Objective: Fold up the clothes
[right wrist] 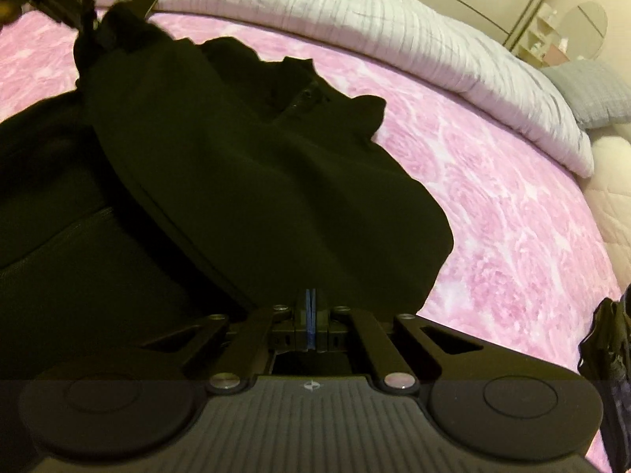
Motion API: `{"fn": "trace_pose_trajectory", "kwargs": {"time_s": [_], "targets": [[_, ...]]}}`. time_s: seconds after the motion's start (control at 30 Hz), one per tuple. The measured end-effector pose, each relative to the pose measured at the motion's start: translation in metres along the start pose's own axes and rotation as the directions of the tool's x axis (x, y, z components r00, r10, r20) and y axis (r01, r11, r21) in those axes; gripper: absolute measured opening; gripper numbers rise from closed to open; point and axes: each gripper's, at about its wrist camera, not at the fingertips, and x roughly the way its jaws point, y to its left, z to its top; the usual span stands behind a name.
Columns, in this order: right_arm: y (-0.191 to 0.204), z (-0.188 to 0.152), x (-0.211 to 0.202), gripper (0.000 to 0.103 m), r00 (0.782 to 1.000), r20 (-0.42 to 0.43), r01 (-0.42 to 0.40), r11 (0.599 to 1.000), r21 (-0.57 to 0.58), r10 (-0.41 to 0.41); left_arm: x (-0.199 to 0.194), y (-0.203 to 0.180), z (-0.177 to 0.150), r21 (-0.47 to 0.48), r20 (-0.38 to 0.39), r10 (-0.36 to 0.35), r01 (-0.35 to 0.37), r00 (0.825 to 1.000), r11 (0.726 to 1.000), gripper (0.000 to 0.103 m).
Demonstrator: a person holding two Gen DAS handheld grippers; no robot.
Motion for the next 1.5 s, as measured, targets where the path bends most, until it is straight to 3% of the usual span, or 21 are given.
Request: {"fn": "trace_pose_trajectory", "kwargs": {"time_s": [0.1,0.2,0.27,0.33,0.4,0.47,0.53,0.67,0.83,0.9,0.97,1.03,1.07,1.1,1.13,1.2,1.37,1.43,1.5], "targets": [[-0.007,0.008,-0.008,0.0,0.999,0.034,0.024,0.998,0.056,-0.026,0.004,0.013,0.005,0.002,-0.02,0.029,-0.029,0.999,1.0,0.01],[-0.002,0.009,-0.012,0.006,0.998,0.06,-0.032,0.998,0.06,0.028,0.022,0.033,-0.007,-0.061,-0.108,0.036,-0.043,0.993,0.997,0.01],[0.01,0.009,-0.011,0.007,0.993,0.064,-0.102,0.995,0.02,0.1,0.03,0.041,-0.017,-0.076,-0.144,0.041,-0.052,0.989,0.996,0.01],[0.028,0.008,-0.006,0.018,0.987,0.054,-0.149,0.988,-0.048,0.151,0.032,0.05,-0.025,-0.092,-0.162,0.056,-0.072,0.985,0.993,0.01],[0.044,0.007,0.006,0.025,0.985,0.021,-0.17,0.98,-0.103,0.173,0.028,0.056,-0.033,-0.097,-0.174,0.073,-0.09,0.982,0.991,0.01],[0.051,0.008,0.018,0.024,0.988,-0.014,-0.152,0.981,-0.119,0.152,0.029,0.061,-0.039,-0.096,-0.193,0.083,-0.103,0.978,0.99,0.01],[0.051,0.009,0.026,0.024,0.994,-0.04,-0.11,0.988,-0.105,0.106,0.023,0.059,-0.036,-0.058,-0.172,0.094,-0.105,0.981,0.993,0.01],[0.042,0.01,0.026,0.024,0.997,-0.051,-0.056,0.996,-0.063,0.053,0.0,0.041,-0.01,0.01,-0.037,0.058,-0.058,0.998,0.998,0.01],[0.051,0.003,0.015,0.035,0.99,-0.045,-0.14,0.985,-0.097,0.136,0.018,0.048,-0.008,0.032,-0.082,0.053,-0.051,0.995,0.998,0.01],[0.051,0.004,0.022,0.034,0.996,-0.059,-0.08,0.991,-0.108,0.073,0.029,0.05,-0.016,0.049,-0.125,0.067,-0.062,0.99,0.997,0.01],[0.046,0.004,0.029,0.023,0.997,-0.074,-0.004,0.996,-0.09,-0.003,0.041,0.053,-0.029,0.079,-0.179,0.092,-0.078,0.98,0.994,0.011],[0.037,0.003,0.031,0.003,0.994,-0.093,0.054,0.997,-0.053,-0.059,0.053,0.055,-0.043,0.079,-0.235,0.103,-0.087,0.967,0.993,0.011],[0.033,0.002,0.03,0.003,0.992,-0.102,0.063,0.997,-0.045,-0.068,0.058,0.056,-0.049,0.085,-0.256,0.111,-0.092,0.96,0.992,0.011],[0.03,0.0,0.03,0.007,0.991,-0.112,0.072,0.997,-0.038,-0.076,0.061,0.056,-0.055,0.094,-0.275,0.119,-0.097,0.954,0.991,0.012],[0.029,-0.002,0.028,0.02,0.991,-0.122,0.058,0.998,-0.035,-0.061,0.063,0.056,-0.058,0.1,-0.285,0.128,-0.103,0.95,0.99,0.013],[0.027,-0.006,0.024,0.037,0.989,-0.143,0.021,0.999,-0.031,-0.025,0.064,0.057,-0.063,0.108,-0.287,0.142,-0.116,0.947,0.987,0.014],[0.023,-0.009,-0.003,0.038,0.995,-0.094,0.022,0.999,0.038,-0.019,0.061,0.058,-0.055,0.16,-0.275,0.157,-0.116,0.949,0.98,0.012],[0.011,-0.005,-0.013,0.038,0.997,-0.039,0.07,0.993,0.093,-0.066,0.063,0.059,-0.05,0.193,-0.27,0.166,-0.115,0.949,0.974,0.011],[-0.008,0.0,-0.013,0.046,0.995,-0.005,0.103,0.98,0.171,-0.103,0.063,0.061,-0.047,0.212,-0.258,0.178,-0.125,0.95,0.969,0.009]]}}
